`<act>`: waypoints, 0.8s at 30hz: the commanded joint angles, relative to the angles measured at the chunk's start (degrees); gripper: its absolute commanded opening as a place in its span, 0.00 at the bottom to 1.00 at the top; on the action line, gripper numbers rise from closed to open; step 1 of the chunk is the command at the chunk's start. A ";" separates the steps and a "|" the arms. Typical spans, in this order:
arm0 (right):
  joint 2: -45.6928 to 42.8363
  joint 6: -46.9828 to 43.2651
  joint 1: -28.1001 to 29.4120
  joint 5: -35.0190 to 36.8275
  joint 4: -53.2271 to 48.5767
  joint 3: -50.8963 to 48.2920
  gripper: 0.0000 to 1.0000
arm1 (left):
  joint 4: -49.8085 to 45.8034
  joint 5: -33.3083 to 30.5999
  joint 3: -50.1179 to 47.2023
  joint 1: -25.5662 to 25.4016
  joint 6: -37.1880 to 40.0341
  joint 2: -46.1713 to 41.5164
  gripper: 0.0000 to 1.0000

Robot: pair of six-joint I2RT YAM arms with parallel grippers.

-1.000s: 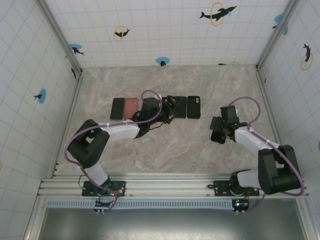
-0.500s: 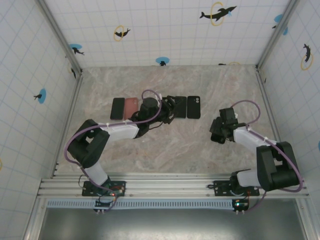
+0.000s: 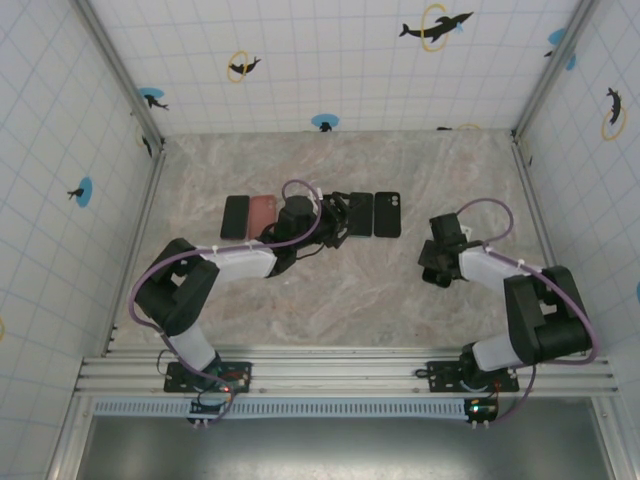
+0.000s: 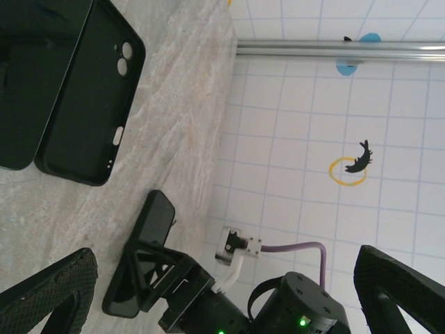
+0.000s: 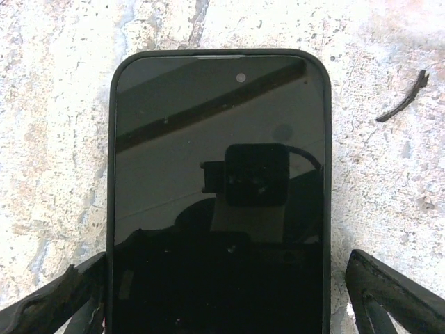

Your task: Take the phone out of the phone case

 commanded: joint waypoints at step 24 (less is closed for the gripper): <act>-4.32 -8.64 -1.18 -8.36 0.67 0.89 0.61 | 2.01 2.17 -1.15 2.03 0.02 -0.33 0.95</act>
